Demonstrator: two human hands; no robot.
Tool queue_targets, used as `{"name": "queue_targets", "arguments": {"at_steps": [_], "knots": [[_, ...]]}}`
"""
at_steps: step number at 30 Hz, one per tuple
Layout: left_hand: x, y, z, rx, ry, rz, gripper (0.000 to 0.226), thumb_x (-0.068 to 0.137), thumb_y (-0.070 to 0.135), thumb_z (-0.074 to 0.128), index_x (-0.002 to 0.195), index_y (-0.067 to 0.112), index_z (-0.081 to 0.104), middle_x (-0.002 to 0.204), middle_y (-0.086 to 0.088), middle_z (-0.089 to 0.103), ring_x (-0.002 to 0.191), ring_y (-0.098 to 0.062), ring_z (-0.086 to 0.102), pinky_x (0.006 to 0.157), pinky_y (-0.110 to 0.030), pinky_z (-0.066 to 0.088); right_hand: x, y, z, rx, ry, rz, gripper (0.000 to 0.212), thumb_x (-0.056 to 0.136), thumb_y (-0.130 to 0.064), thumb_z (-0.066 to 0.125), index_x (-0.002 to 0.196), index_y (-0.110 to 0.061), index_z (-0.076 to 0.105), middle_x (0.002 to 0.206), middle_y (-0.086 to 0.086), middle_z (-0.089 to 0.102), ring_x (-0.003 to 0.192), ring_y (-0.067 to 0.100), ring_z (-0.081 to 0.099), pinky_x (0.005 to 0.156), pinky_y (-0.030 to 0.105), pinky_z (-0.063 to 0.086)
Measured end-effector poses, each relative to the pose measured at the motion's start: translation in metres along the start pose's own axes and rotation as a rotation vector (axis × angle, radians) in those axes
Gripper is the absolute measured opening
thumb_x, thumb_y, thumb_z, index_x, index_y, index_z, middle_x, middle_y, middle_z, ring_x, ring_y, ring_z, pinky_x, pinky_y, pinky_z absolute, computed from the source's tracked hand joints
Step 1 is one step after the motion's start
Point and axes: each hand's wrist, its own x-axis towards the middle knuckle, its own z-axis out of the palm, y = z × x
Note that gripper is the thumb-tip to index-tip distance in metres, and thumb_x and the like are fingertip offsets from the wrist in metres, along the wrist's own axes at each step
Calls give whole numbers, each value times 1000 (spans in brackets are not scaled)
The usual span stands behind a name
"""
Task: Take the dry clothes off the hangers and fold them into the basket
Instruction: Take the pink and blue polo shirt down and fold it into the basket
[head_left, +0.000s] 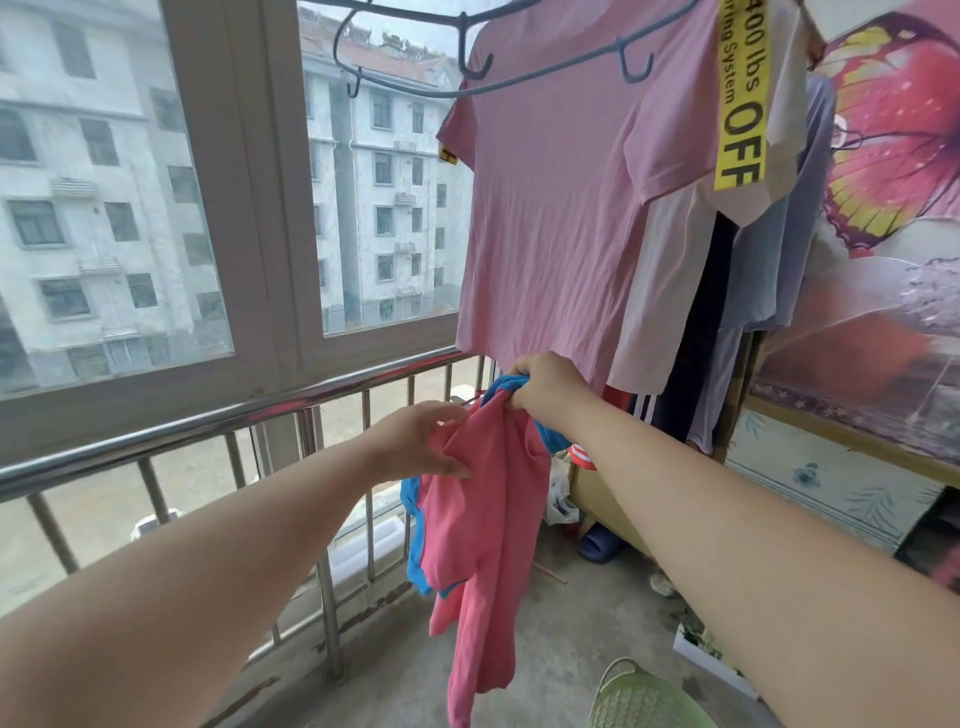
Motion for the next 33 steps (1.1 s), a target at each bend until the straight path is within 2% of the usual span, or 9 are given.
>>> {"name": "queue_targets", "arguments": {"at_steps": [4, 9, 13, 18, 21, 24, 28, 31, 33], "knots": [[3, -3, -2, 333, -187, -64, 30, 70, 52, 76, 88, 30, 67, 74, 17, 57, 76, -9, 56, 68, -20, 43, 3, 2, -2, -55, 24, 0, 16, 81, -3, 59, 83, -18, 62, 85, 6, 61, 83, 22, 57, 66, 26, 41], [8, -16, -19, 303, 63, -72, 35, 84, 36, 69, 64, 26, 42, 63, 7, 44, 69, -17, 43, 54, -22, 31, 4, 11, -13, -180, -3, 23, 18, 84, 0, 55, 88, -16, 63, 90, 7, 58, 85, 23, 55, 68, 26, 40], [13, -17, -28, 173, 299, -99, 23, 91, 27, 60, 75, 20, 45, 67, 4, 46, 66, -17, 41, 55, -29, 32, 2, 16, -19, -200, -61, 19, 21, 84, -1, 61, 72, -19, 56, 87, 7, 57, 82, 22, 54, 67, 26, 39], [17, -14, -34, 377, 11, -104, 28, 94, 20, 55, 121, 20, 48, 99, -7, 66, 87, -23, 56, 75, -30, 40, 2, 11, -17, -170, -121, -32, 13, 83, -9, 66, 97, -8, 67, 94, 11, 62, 90, 24, 58, 75, 33, 47], [21, -11, -40, 453, 37, -123, 25, 94, 12, 48, 114, 15, 62, 108, -5, 64, 99, -23, 57, 77, -25, 37, -1, 10, -14, -119, -155, -44, 16, 83, -7, 66, 99, -6, 68, 89, 10, 61, 85, 22, 56, 73, 30, 44], [19, -11, -33, 263, 141, -237, 25, 90, 3, 41, 102, 10, 62, 95, -10, 59, 85, -20, 49, 68, -25, 32, 0, 10, -15, 21, -171, -27, 12, 82, -2, 65, 93, -5, 67, 81, 7, 57, 77, 18, 53, 64, 27, 42], [20, -6, -27, -58, 191, -271, 20, 85, 30, 50, 74, 17, 61, 82, -4, 60, 80, -20, 51, 68, -28, 37, 3, 8, -15, 63, -203, -28, 16, 82, 0, 65, 96, -8, 68, 87, 8, 62, 81, 19, 58, 72, 30, 49], [17, 6, -34, -108, -47, -289, 39, 63, 61, 74, 87, 31, 73, 92, 8, 72, 86, -10, 66, 81, -27, 51, 6, 11, -14, 56, -191, -35, 19, 82, -4, 67, 98, -15, 69, 94, 8, 65, 87, 21, 61, 77, 34, 52], [17, 12, -36, -13, -122, -295, 37, 60, 57, 81, 87, 32, 75, 89, 7, 74, 85, -11, 68, 82, -27, 54, 8, 16, -13, 96, -120, -34, 17, 81, -5, 69, 88, -20, 69, 88, 5, 66, 86, 20, 61, 78, 35, 52]]}}
